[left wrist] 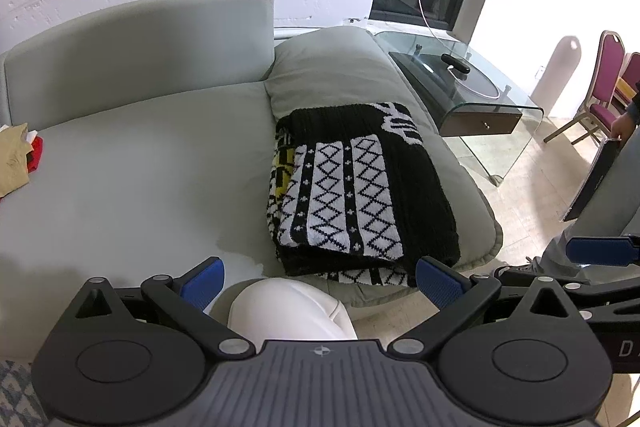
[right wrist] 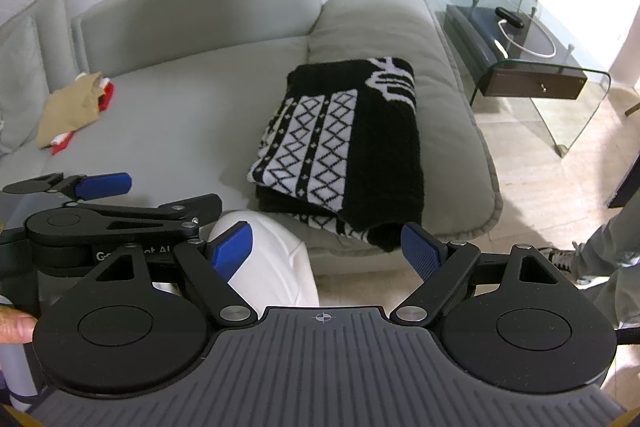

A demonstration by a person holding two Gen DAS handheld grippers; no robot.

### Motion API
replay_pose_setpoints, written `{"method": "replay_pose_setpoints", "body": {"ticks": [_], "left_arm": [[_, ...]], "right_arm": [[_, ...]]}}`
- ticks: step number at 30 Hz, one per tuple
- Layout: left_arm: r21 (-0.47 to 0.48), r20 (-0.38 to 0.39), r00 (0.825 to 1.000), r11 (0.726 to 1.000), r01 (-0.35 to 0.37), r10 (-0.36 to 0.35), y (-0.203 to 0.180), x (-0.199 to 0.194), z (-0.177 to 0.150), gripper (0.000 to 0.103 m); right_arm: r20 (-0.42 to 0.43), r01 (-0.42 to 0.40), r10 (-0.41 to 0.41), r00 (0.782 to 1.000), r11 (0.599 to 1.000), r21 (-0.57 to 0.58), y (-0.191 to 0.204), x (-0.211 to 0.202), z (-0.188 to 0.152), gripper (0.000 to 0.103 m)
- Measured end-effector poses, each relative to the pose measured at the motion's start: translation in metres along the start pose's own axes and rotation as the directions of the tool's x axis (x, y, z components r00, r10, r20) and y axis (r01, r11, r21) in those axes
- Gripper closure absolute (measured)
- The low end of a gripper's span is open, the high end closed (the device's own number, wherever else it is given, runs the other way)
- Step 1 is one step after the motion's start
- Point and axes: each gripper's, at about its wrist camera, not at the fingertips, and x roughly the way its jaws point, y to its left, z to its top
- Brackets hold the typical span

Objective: Fold clothes

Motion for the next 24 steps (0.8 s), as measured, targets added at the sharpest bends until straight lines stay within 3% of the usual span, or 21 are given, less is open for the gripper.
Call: {"method": "replay_pose_setpoints", "body": {"ticks": [24], "left_arm": [[-0.005,-0.046,0.999,1.000,0.008,-0.008,-0.0036,0.0077,-0.0035,0.001]], "right_arm": [[-0.031,0.014,-0.014,0.999,1.000,-0.010,-0.0016,0.0036,-0.0046,0.017]]}}
